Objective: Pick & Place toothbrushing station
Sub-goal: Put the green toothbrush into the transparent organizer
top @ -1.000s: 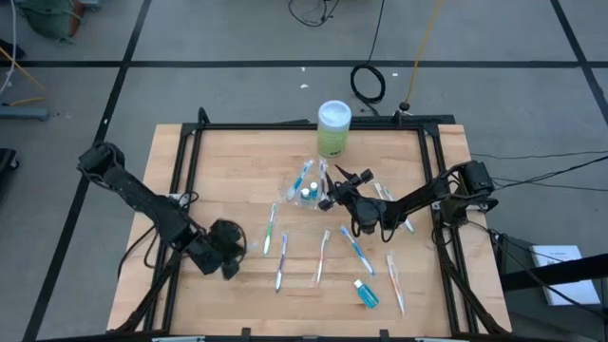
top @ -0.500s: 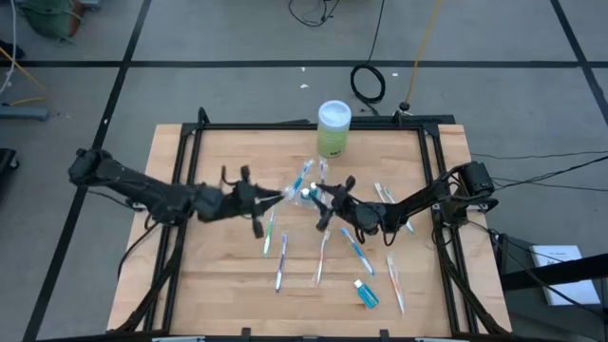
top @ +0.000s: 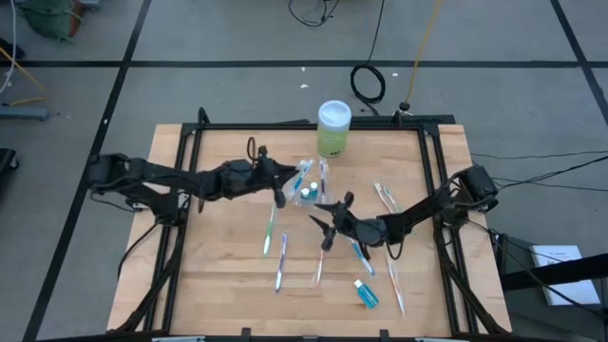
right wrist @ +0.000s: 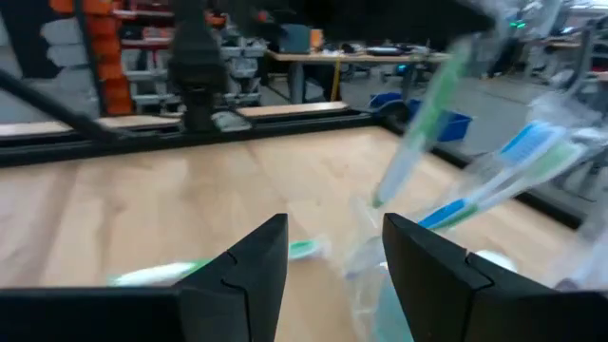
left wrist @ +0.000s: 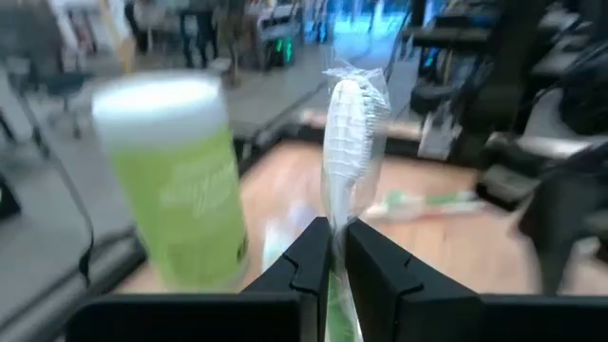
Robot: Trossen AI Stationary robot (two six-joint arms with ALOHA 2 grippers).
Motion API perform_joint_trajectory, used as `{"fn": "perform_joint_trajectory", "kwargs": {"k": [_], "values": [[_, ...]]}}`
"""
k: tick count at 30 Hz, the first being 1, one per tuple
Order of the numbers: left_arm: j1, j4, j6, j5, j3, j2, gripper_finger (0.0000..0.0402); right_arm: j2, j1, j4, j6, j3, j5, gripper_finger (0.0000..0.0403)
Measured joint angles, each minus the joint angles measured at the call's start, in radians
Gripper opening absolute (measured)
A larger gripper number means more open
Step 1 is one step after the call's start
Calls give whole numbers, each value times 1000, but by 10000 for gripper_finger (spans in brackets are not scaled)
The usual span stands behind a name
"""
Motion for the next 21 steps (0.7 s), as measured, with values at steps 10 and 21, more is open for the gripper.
{"fn": "perform_joint_trajectory", "kwargs": {"k": [10, 21], "values": [[17, -11, -93, -8, -53, 86, 35, -15, 63, -118, 116, 0, -165, 164], [16, -156, -141, -12, -51, 84, 35, -99, 108, -494, 294, 117, -291, 164]]}}
